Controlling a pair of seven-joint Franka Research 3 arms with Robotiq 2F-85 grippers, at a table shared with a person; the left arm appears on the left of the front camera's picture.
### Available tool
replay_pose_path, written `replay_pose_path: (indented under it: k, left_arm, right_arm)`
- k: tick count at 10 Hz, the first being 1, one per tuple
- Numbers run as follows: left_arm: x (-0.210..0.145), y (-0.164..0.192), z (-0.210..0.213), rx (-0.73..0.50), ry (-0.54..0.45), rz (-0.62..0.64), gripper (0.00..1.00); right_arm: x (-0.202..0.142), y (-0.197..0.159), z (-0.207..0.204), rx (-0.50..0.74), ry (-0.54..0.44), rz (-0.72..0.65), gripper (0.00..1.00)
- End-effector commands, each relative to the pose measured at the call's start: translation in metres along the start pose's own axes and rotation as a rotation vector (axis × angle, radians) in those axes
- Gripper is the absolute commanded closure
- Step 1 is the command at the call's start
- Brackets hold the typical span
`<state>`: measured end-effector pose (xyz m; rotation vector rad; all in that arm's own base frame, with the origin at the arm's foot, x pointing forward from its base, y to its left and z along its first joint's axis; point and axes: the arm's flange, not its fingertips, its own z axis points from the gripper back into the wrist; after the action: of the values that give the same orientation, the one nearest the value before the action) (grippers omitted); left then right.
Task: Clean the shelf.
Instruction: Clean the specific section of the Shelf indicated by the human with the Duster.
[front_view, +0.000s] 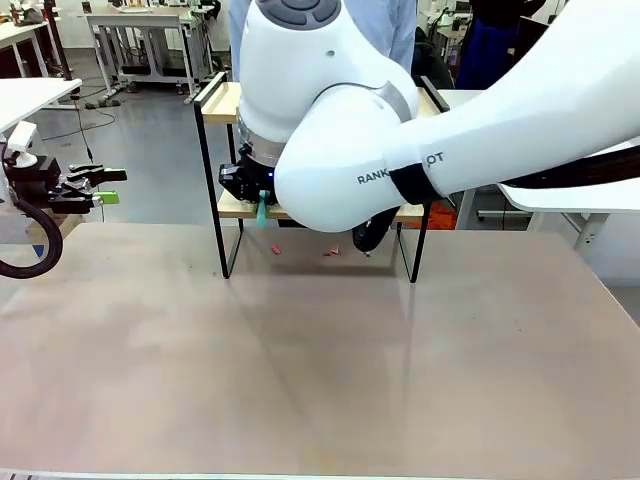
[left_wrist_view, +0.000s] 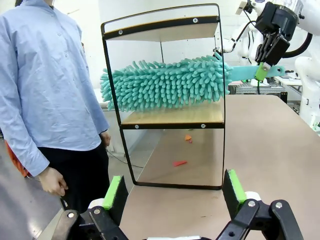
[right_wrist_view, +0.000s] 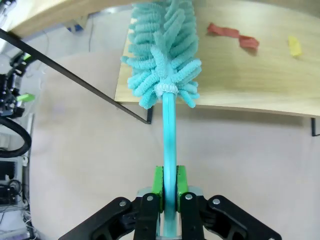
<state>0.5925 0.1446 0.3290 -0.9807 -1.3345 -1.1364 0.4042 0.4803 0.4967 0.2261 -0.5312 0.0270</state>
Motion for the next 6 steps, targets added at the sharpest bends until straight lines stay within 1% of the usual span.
replay_pose_path:
  k: [1,4,6]
  left_arm:
    - [0.004,-0.001,0.0,-0.004,0.005,-0.004,0.0]
    - [0.004,-0.001,0.0,-0.004,0.005,-0.004,0.0]
    - [0.004,-0.001,0.0,-0.004,0.005,-0.004,0.0]
  right_arm:
    - [0.004,0.015,0.0,0.004,-0.031,-0.037,0.87]
    - [0.002,0.014,-0.011,-0.005,0.04,-0.065,0.87]
    - [0.0,0.012,-0.019,0.013,0.099,-0.078,0.87]
